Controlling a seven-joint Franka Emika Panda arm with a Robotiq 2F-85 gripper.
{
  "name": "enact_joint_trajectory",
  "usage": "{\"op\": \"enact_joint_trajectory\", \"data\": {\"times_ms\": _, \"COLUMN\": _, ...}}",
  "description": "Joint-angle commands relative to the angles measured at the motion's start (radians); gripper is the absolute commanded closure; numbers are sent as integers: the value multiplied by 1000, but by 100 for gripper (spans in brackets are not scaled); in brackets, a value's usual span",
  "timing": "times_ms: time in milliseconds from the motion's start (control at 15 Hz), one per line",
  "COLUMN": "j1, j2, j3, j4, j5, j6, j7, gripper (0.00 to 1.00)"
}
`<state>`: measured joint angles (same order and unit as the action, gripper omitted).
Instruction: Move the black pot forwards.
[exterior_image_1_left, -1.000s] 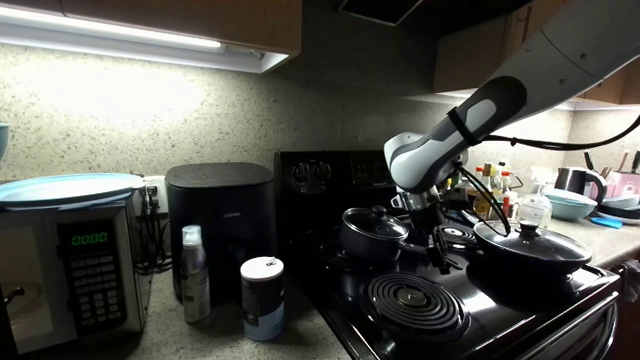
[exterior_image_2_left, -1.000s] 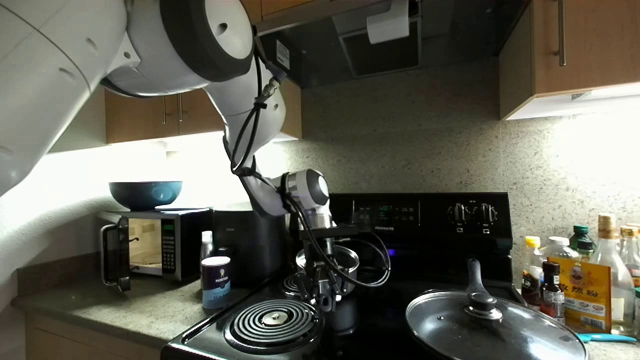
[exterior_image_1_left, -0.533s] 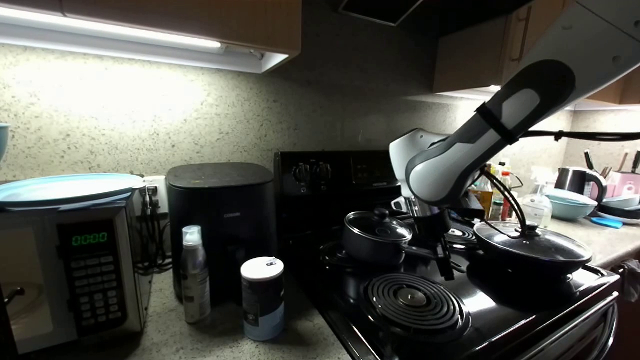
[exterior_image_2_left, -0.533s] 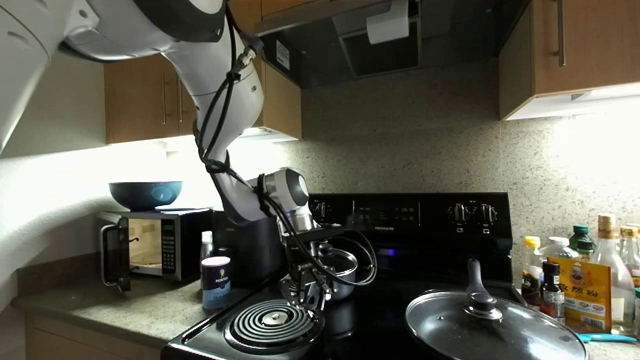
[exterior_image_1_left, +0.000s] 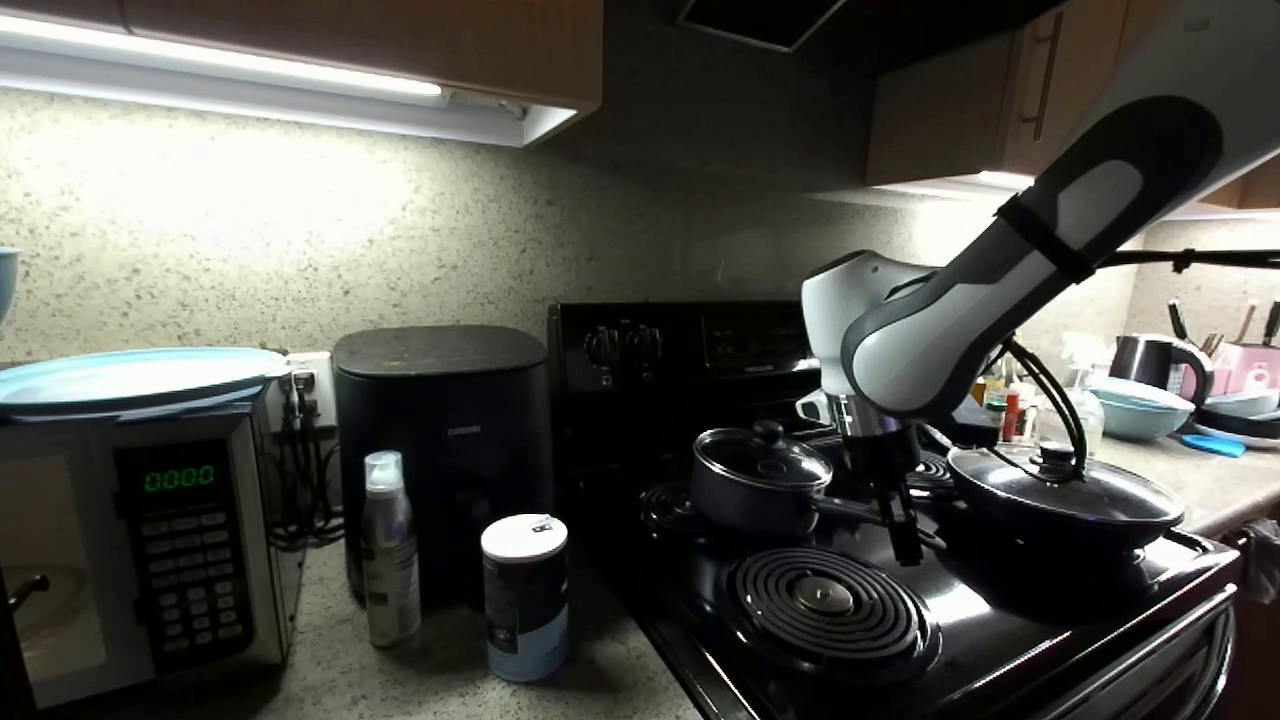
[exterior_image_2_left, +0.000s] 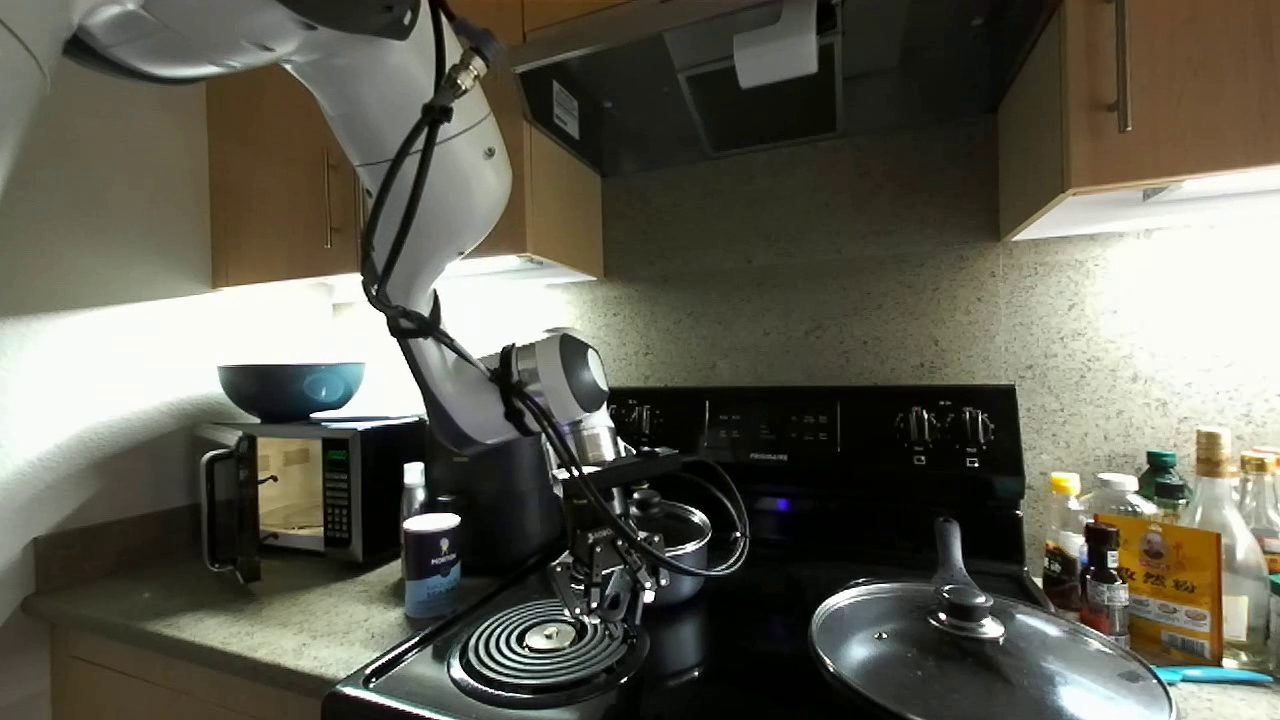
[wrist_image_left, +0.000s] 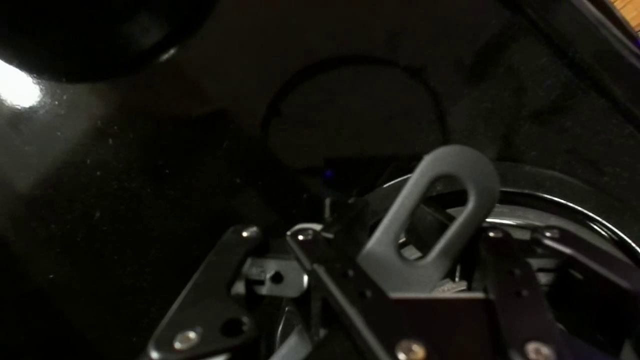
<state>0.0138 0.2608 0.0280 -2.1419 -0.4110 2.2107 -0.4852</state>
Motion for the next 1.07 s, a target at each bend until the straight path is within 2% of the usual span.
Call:
{"op": "enact_joint_trajectory", "data": {"times_ms": 0, "j1": 16, "j2": -22, "j3": 8, "j4": -39, "j5": -44, "j6": 9, "j7": 15, "gripper": 93}}
{"op": "enact_joint_trajectory", "data": {"times_ms": 467, "j1": 68, "j2": -184, "j3": 24, "j4": -280, "j5": -242, "j6": 52, "j7": 109, "gripper": 93}}
{"op": "enact_joint_trajectory", "data": {"times_ms": 800, "j1": 75, "j2": -372, "j3": 45, "j4": -481, "j5": -293, "j6": 108, "j7": 223, "gripper": 93}}
{"op": "enact_joint_trajectory", "data": {"times_ms": 1000, "j1": 75, "j2": -458, "j3": 48, "j4": -560, "j5": -313, "j6": 146, "j7": 260, "gripper": 93}}
